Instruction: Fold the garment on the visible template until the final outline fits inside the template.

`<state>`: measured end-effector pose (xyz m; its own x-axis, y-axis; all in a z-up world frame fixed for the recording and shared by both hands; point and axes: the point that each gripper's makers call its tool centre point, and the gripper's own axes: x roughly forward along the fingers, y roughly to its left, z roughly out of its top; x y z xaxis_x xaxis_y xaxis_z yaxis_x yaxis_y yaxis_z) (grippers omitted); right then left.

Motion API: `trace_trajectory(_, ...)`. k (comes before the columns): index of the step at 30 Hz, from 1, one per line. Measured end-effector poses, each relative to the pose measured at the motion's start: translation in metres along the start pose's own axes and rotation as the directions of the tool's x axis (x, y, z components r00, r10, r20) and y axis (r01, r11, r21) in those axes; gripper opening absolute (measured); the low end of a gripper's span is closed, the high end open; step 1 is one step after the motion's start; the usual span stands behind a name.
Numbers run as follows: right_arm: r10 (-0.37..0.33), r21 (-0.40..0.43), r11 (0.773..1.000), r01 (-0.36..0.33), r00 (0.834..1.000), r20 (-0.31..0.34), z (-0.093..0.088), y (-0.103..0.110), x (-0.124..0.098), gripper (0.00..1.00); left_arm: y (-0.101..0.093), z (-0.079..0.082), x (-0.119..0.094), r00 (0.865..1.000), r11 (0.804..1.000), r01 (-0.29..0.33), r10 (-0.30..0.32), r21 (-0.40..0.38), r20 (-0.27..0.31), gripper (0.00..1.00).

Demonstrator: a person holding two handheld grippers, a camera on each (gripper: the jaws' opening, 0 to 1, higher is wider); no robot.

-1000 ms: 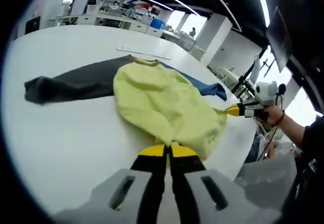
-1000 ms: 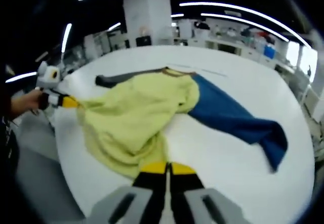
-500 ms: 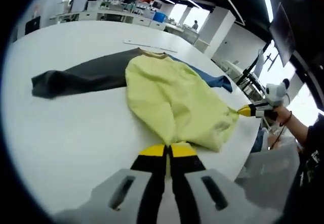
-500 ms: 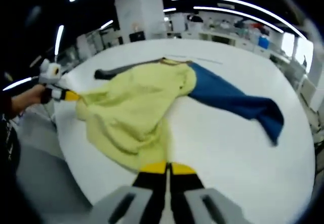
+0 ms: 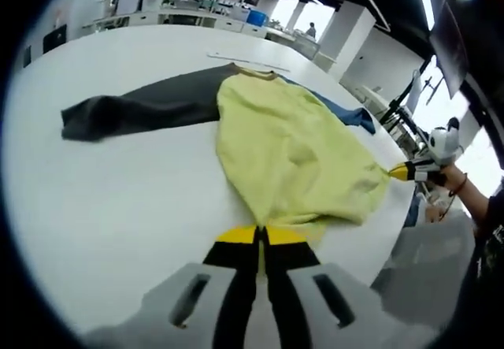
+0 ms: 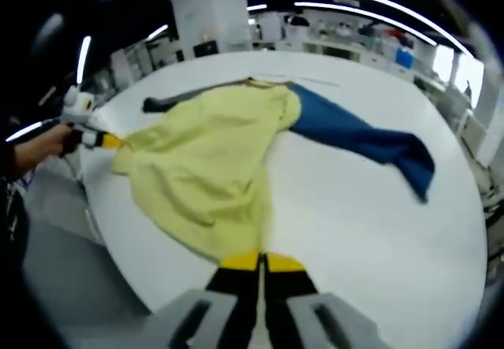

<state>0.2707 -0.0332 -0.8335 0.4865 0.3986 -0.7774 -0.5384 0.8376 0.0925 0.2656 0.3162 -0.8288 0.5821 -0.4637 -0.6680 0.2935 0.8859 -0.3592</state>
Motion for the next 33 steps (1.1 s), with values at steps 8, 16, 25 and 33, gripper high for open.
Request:
trace_trajectory(8,-0.008,0.030,1.000,0.008,1.000,-0.007,-0.005,-0.001,0.002,0.00,0.006,-0.002,-0.001,1.000,1.000,-0.015,0.015,-0.019,0.010,0.02)
trace_trajectory(16,0.001,0.115,0.993,-0.004,0.999,0.032,0.002,-0.008,0.004,0.09,-0.003,0.000,-0.015,0.998,1.000,0.004,-0.003,-0.028,0.060,0.12)
trace_trajectory(25,0.031,0.116,0.993,-0.033,0.999,0.019,0.001,-0.007,0.016,0.14,-0.019,-0.017,-0.012,0.999,1.000,0.002,-0.001,-0.015,0.049,0.24)
trace_trajectory(33,0.002,0.060,0.998,-0.001,1.000,-0.017,0.000,-0.009,0.018,0.09,-0.021,-0.023,-0.007,0.998,0.999,-0.033,0.035,-0.032,0.052,0.23)
